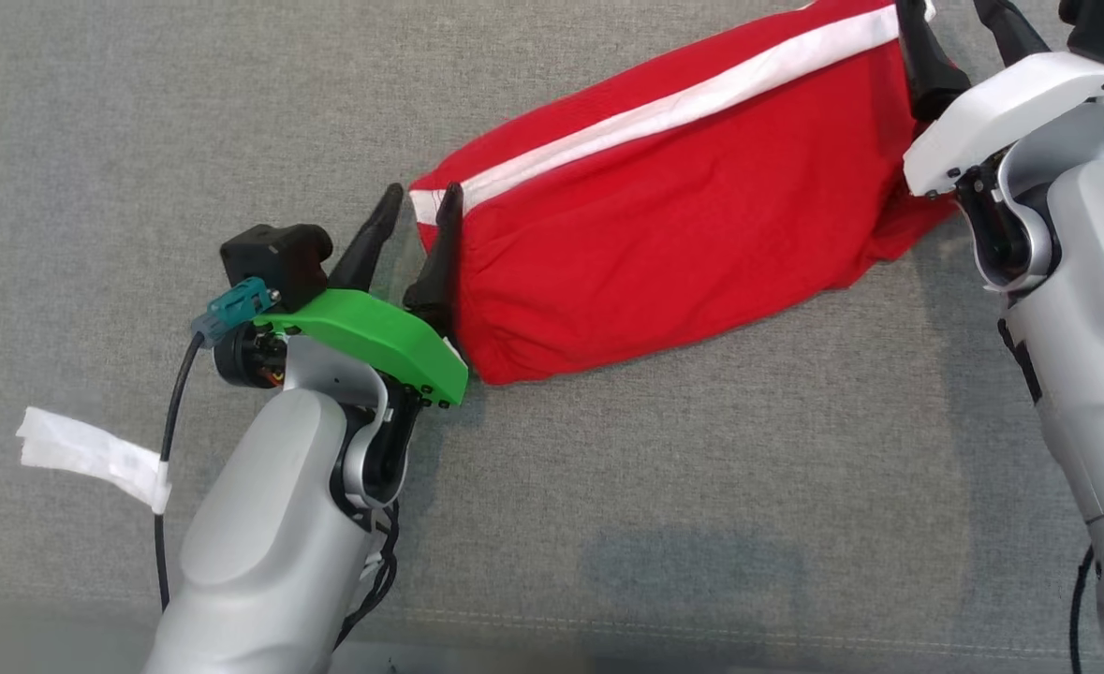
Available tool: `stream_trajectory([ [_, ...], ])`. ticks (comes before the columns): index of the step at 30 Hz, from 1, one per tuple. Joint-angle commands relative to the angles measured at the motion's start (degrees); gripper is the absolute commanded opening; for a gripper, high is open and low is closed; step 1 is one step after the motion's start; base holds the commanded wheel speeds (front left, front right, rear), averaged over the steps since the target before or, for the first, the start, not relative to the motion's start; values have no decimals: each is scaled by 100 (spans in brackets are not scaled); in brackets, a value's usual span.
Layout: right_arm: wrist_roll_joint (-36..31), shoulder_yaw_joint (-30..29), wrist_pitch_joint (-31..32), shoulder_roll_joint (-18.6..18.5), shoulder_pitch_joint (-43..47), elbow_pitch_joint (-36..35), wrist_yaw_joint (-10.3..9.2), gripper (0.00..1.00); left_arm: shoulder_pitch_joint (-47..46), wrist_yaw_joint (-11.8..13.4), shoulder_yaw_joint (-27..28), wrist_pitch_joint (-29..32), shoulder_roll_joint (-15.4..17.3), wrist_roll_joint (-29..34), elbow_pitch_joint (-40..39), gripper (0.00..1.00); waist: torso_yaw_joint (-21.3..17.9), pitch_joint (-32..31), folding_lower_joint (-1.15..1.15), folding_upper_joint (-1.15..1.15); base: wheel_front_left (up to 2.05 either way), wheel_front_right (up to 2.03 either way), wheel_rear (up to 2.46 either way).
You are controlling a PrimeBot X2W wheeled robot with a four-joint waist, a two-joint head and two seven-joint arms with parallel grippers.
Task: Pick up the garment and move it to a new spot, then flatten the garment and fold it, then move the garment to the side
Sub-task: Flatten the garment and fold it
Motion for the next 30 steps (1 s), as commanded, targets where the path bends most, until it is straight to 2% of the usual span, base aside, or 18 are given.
stream_trajectory([
  [1, -95, 129, 51, -130, 130, -179, -8, 100, 135, 89, 2, -74, 88, 90, -98, 100, -106, -131, 0, 46, 0, 0, 0],
  [5, -188, 218, 186, -311, 285, -693, -8, 100, 397, 275, -111, -285, 225, 372, -520, 100, -203, -296, 0, 46, 0, 0, 0],
  [9, -436, 195, 561, -533, 518, -1173, -8, 100, 783, 580, -270, -597, 465, 875, -1162, 100, -218, -397, 0, 46, 0, 0, 0],
  [10, -436, 195, 561, -533, 518, -1173, -8, 100, 783, 580, -270, -597, 465, 875, -1162, 100, -218, -397, 0, 46, 0, 0, 0],
  [13, -630, 50, 1261, -616, 715, -1391, -8, 100, 1142, 781, -383, -812, 627, 1232, -1706, 100, -124, -392, 0, 46, 0, 0, 0],
  [17, -801, 45, 1655, -674, 809, -1472, -8, 100, 1324, 864, -443, -925, 663, 1409, -1915, 100, 4, -324, 0, 46, 0, 0, 0],
  [22, -1021, -18, 1999, -731, 931, -1325, -9, 100, 1544, 868, -508, -1028, 462, 1562, -2034, 100, 245, -216, 0, 46, 0, 0, 0],
  [25, -1147, -80, 2096, -747, 1008, -1113, -9, 100, 1645, 791, -485, -1064, 317, 1586, -1964, 100, 425, -189, 0, 46, 0, 0, 0],
  [30, -1260, -146, 2219, -736, 1004, -816, -9, 100, 1777, 684, -339, -1059, 207, 1681, -1959, 100, 512, -211, 0, 46, 0, 0, 0],
])
